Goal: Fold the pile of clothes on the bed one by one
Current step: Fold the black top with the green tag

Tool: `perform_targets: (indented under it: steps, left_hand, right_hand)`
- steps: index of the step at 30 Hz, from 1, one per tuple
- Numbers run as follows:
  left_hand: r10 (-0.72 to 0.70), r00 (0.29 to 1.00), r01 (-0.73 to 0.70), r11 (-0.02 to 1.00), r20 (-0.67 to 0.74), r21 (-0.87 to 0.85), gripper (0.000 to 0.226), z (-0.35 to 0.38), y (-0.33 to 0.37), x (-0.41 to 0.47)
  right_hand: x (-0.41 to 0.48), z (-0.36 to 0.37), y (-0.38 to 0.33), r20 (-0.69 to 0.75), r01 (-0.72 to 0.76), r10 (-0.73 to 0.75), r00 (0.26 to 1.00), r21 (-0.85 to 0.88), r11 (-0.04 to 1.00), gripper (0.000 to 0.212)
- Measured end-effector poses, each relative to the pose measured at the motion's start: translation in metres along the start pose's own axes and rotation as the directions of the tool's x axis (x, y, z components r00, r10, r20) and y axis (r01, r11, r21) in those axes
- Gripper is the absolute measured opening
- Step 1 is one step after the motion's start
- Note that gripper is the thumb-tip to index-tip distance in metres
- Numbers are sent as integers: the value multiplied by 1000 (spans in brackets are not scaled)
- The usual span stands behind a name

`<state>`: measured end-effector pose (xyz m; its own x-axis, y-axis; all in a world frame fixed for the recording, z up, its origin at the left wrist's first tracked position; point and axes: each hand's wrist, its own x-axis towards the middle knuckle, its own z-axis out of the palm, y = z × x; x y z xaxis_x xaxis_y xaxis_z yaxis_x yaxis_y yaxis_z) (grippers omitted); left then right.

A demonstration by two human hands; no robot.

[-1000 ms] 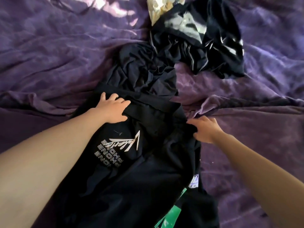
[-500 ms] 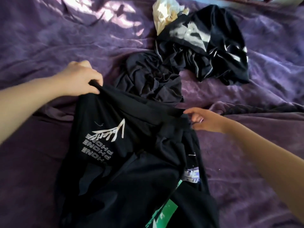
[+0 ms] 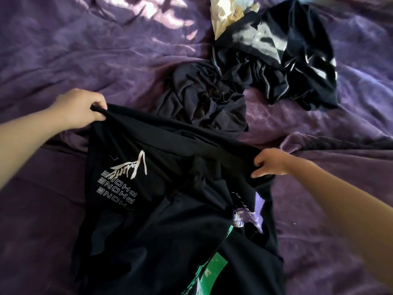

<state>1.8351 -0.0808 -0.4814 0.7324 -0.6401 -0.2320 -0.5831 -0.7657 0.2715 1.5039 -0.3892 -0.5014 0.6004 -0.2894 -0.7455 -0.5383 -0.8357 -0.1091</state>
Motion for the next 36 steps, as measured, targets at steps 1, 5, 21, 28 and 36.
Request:
perform_targets:
  steps: [1,5,21,28,36]
  left_hand:
    - [-15,1000,16,996,10,-83,17,0,0,3]
    - [-255,967,216,820,-1,-530,30,-4,14,22]
    - [-42,994,48,997,-102,57,78,128,44,-265]
    - [-512,780,602,771,360,-207,92,146,38,-387]
    - [-642,633,737,329,433,-590,42,138,0,-411]
  right_hand:
    - [-8,-8,17,-130,-47,59,990,95,994,35]
    - [-27,-30,70,-517,-120,442,733,542,832,24]
    - [-132,226,-61,-581,-142,70,811,-79,987,61]
    - [-206,295,-98,-131,-448,634,762,600,663,72]
    - [-245,299,-83,45,-370,802,596,902,225,21]
